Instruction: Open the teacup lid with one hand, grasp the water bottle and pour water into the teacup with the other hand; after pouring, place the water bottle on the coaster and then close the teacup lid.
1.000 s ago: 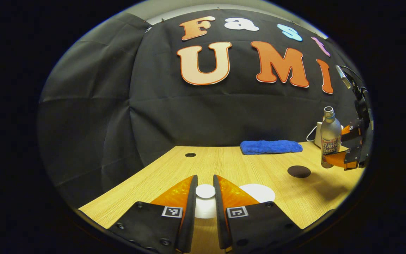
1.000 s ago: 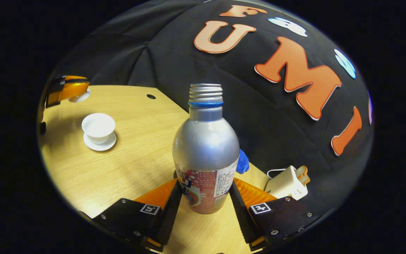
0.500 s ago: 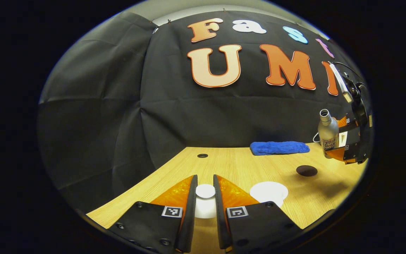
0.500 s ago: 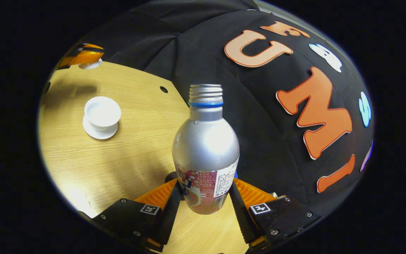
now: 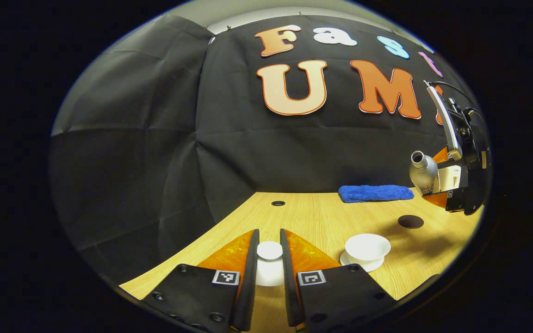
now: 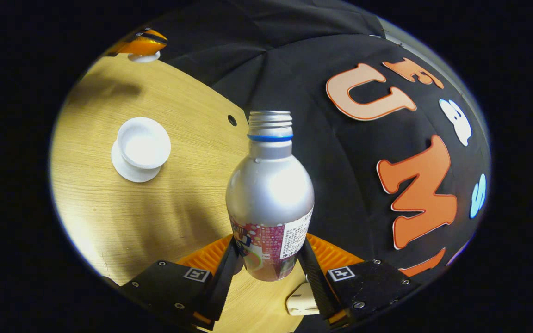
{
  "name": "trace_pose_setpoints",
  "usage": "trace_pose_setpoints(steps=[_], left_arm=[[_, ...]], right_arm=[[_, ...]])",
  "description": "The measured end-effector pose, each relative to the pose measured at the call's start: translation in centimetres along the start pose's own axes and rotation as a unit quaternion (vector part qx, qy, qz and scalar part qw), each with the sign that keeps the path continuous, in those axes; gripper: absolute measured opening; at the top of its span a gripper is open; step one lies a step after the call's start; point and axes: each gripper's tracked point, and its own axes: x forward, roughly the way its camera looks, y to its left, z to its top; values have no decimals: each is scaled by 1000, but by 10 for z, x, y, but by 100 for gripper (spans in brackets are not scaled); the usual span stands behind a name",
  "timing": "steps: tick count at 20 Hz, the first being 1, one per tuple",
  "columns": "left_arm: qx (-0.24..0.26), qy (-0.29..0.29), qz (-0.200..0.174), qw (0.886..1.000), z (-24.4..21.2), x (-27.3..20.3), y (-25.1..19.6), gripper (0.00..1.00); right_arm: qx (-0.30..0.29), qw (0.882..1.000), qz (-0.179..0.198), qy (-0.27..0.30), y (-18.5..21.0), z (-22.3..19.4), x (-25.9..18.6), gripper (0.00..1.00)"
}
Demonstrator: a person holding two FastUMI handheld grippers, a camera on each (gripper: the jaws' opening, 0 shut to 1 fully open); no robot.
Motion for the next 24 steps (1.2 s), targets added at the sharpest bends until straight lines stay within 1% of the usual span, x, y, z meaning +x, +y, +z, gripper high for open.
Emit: trace_pose_setpoints(steps=[1, 2, 3, 6, 9, 10, 11, 13, 14, 15, 16, 17, 18, 19, 20, 21, 23, 24], left_arm=[[0, -1, 2, 1000, 2, -1, 2, 31], [1, 0, 3, 1000, 0, -1, 4, 32], [0, 0, 4, 1000, 0, -2, 5, 31], [-1, 0, 5, 1000, -2, -2, 10, 32], [-5, 2, 7, 1000, -5, -3, 14, 31], [-6, 3, 8, 1000, -6, -3, 17, 29], [-7, 5, 9, 1000, -7, -3, 18, 32], [-9, 6, 10, 1000, -8, -4, 21, 31], [-9, 5, 12, 1000, -9, -4, 22, 31], [-9, 5, 12, 1000, -9, -4, 23, 32], [-9, 5, 12, 1000, -9, -3, 23, 29], [-10, 5, 11, 1000, -8, -4, 24, 31], [-11, 4, 11, 1000, -7, -4, 23, 31], [-12, 4, 10, 1000, -7, -4, 23, 29], [-12, 4, 10, 1000, -7, -3, 23, 31], [-13, 5, 9, 1000, -8, -1, 23, 31], [-14, 5, 10, 1000, -8, -3, 24, 31], [-14, 5, 10, 1000, -8, -3, 24, 29]], right_arm=[[-15, 1000, -5, -3, -1, 2, -3, 82], [-30, 999, -10, -6, 0, 6, -7, 73], [-45, 999, -15, -9, 0, 9, -12, 77], [-86, 996, -24, -16, 3, 14, -11, 78], [-114, 993, -25, -21, 5, 20, -18, 77], [-124, 992, -28, -23, 6, 22, -19, 77], [-135, 990, -32, -25, 7, 23, -20, 77], [-160, 986, -42, -28, 8, 26, -22, 77], [-171, 984, -44, -28, 11, 25, -21, 73], [-179, 982, -45, -29, 12, 25, -21, 74], [-184, 981, -46, -31, 11, 25, -19, 77], [-190, 980, -48, -31, 11, 26, -18, 77], [-196, 979, -50, -33, 10, 29, -16, 77], [-203, 977, -52, -34, 9, 31, -14, 77], [-209, 976, -55, -36, 7, 33, -15, 77], [-215, 974, -59, -38, 5, 35, -15, 77], [-228, 971, -66, -42, 0, 39, -13, 77], [-236, 968, -71, -44, -2, 41, -13, 77]])
